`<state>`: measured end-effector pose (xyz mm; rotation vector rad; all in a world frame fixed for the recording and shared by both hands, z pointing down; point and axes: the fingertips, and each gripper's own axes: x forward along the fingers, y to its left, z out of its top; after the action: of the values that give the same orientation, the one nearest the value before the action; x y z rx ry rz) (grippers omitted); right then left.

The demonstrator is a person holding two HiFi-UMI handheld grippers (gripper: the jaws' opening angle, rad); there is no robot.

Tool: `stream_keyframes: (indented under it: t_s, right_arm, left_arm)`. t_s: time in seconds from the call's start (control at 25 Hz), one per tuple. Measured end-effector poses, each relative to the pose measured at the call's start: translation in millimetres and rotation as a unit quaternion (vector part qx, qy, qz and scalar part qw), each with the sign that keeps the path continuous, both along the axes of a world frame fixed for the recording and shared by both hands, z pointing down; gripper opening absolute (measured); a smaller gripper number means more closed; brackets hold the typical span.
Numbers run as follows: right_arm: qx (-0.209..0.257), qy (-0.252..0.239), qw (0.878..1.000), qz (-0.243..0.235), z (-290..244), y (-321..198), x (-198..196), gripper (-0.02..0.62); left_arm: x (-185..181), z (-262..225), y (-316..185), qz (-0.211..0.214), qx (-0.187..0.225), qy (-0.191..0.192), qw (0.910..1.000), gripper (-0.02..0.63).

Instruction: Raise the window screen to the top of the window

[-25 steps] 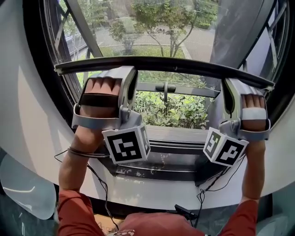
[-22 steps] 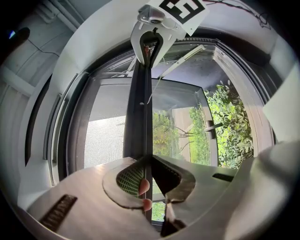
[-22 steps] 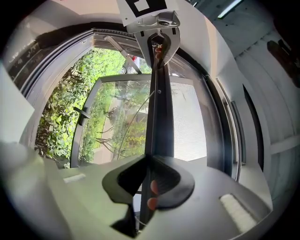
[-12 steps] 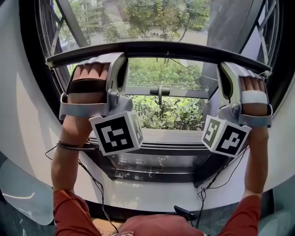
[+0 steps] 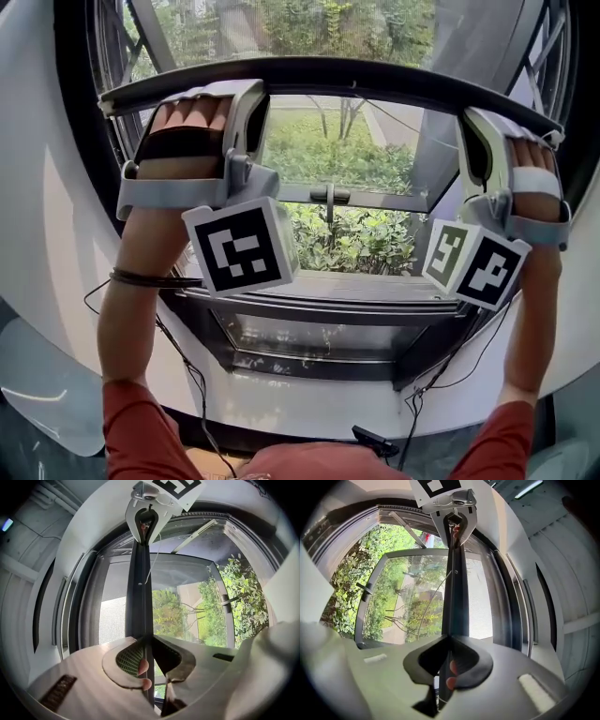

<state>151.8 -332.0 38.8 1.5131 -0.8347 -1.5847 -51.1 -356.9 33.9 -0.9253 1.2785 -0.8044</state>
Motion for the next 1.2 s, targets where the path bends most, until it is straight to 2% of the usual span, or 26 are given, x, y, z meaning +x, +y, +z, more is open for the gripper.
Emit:
stream_keyframes:
  t_s: [1.0, 1.08, 1.2]
  right_arm:
    - [0.069, 0.006, 0.997, 0.018, -116.5, -3.9, -1.8, 0.035]
    - [0.074, 0.004, 0.997, 0.018, -128.0, -1.2, -2.2, 0.039]
    - [0.078, 0.000, 0.997, 0.019, -144.2, 2.3, -3.3, 0.040]
  left_arm:
    - [-1.7, -112.2, -4.8, -0.011, 0.065, 0.022, 0.9976, 0.064]
    - [-2.3, -124.4, -0.2, -0.010, 0.078, 0.026, 0.9966, 0.037]
    - [-3.1, -140.5, 3.2, -0.004, 0.081, 0.034, 0.9961, 0.038]
